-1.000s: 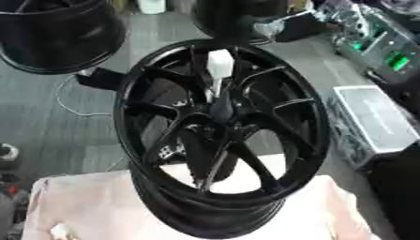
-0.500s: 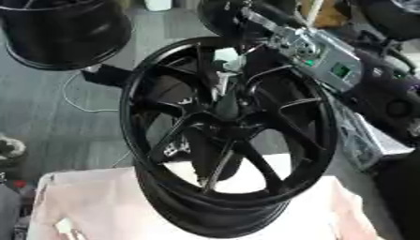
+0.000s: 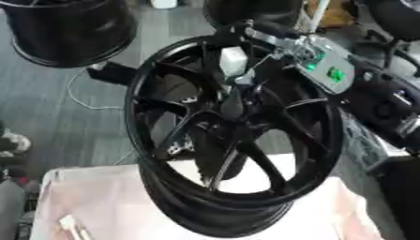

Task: Pull the pin out of the wheel hub.

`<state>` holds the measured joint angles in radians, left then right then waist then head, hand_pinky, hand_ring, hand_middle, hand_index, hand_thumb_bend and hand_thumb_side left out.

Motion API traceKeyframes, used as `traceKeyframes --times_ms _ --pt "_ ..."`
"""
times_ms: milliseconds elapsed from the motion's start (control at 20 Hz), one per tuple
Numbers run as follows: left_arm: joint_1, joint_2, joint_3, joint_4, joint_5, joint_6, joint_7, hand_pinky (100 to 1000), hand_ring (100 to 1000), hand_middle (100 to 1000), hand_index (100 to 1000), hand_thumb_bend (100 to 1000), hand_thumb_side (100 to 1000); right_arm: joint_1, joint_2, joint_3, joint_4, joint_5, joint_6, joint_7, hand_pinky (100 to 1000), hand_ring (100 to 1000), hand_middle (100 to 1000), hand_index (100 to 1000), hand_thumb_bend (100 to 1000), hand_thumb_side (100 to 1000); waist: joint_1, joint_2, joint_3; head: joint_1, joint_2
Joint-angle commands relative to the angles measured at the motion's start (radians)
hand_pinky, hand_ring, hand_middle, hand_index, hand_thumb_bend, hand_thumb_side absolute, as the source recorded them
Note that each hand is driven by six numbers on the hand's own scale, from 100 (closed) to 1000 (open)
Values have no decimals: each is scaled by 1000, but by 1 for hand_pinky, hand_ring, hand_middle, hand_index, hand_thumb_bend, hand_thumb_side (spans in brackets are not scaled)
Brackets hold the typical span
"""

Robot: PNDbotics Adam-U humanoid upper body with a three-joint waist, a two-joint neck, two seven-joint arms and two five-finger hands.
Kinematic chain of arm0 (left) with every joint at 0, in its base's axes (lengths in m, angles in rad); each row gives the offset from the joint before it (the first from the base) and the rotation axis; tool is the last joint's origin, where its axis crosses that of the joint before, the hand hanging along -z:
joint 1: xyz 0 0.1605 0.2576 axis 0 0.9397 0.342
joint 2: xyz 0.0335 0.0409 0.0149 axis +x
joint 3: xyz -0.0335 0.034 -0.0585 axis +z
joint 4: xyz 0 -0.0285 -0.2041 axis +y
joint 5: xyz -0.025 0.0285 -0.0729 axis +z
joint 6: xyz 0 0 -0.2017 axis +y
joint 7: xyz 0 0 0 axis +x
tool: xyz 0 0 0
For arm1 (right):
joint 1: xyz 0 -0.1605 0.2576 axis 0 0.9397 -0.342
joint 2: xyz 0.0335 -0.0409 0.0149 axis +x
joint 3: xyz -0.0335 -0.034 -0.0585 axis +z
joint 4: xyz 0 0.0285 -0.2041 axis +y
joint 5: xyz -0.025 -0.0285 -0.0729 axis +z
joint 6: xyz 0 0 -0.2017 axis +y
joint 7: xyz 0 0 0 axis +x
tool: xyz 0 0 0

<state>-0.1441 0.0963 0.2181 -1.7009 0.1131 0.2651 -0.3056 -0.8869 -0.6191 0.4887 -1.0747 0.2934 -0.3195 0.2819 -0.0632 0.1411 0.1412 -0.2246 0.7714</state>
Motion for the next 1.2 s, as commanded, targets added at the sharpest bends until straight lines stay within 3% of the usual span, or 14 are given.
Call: traceKeyframes --times_ms 50,250,600,1000,1200 --pt "-14 10 -3 -11 -7 -1 -5 495 563 636 685 318 970 -28 -13 -48 23 -4 4 51 430 413 777 917 510 256 6 -9 2 5 -1" --pt "-14 10 -3 -12 -8 -1 -6 495 563 636 685 317 971 -35 -12 -81 33 -25 24 119 425 408 757 901 510 255 6 -9 1 6 -1" --pt "-13 9 -1 -12 -11 -1 -9 496 564 636 685 317 971 -44 -15 -132 10 -85 78 236 405 384 610 777 448 285 6 -9 -1 7 -1" --pt "-13 8 0 -12 -12 1 -12 497 564 636 685 316 973 -47 -23 -143 -41 -147 116 366 410 384 600 762 453 276 4 -10 -1 10 -1" --pt "-12 8 1 -12 -13 1 -12 497 564 636 685 316 973 -52 -31 -185 -68 -188 131 551 415 387 608 769 457 268 3 -11 -4 13 -1"
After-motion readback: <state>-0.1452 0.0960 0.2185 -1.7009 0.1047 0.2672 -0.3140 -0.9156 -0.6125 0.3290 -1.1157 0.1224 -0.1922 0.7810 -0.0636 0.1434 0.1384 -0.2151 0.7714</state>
